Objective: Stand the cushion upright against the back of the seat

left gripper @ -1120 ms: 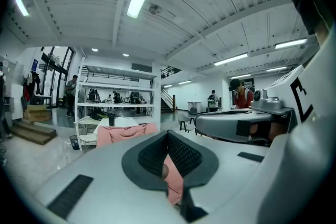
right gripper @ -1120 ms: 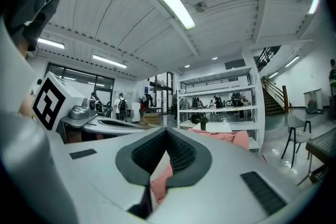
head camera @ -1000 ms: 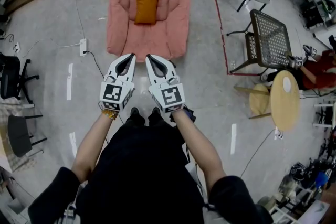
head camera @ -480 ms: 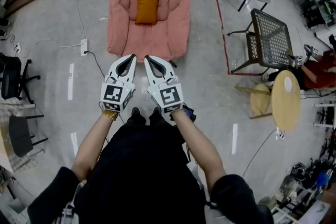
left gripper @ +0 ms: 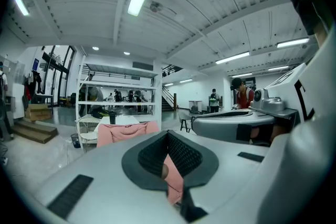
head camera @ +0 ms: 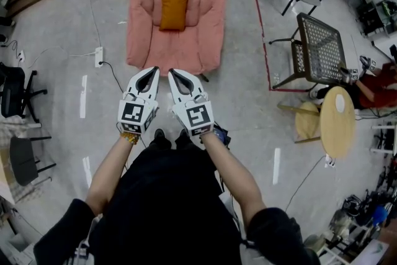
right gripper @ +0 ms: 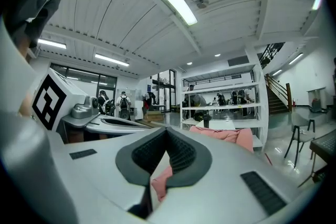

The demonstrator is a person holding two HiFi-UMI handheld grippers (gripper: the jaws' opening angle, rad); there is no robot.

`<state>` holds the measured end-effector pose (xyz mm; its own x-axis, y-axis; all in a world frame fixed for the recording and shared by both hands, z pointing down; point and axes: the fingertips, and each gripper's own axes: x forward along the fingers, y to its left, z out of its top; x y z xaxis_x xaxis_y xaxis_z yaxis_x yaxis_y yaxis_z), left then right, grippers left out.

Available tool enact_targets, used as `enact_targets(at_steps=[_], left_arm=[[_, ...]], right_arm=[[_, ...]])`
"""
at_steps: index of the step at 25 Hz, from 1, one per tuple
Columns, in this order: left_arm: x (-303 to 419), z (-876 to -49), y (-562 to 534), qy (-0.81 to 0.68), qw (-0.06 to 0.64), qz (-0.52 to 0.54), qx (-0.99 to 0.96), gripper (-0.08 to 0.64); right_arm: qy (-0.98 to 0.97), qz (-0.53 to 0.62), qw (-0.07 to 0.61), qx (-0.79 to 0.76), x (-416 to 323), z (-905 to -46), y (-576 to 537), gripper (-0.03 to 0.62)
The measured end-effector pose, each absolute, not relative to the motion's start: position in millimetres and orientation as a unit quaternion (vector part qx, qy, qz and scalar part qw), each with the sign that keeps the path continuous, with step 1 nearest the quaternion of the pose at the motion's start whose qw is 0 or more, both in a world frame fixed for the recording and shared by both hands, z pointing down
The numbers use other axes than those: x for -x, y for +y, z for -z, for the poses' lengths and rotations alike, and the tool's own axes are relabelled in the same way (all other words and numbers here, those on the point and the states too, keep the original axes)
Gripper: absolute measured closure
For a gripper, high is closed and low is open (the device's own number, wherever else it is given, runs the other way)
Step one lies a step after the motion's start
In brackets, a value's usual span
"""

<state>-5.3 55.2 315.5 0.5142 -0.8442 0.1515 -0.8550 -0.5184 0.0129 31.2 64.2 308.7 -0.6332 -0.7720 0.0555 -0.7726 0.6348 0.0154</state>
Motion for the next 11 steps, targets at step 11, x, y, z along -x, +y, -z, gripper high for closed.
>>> enact_targets(at_steps=[11], left_arm=[[-3, -325, 39, -0.495, 0.045, -0.066, -0.865, 0.548]], right_arm=[[-0.904, -0.005, 0.034, -0.427, -39, -322, 45, 0.577]])
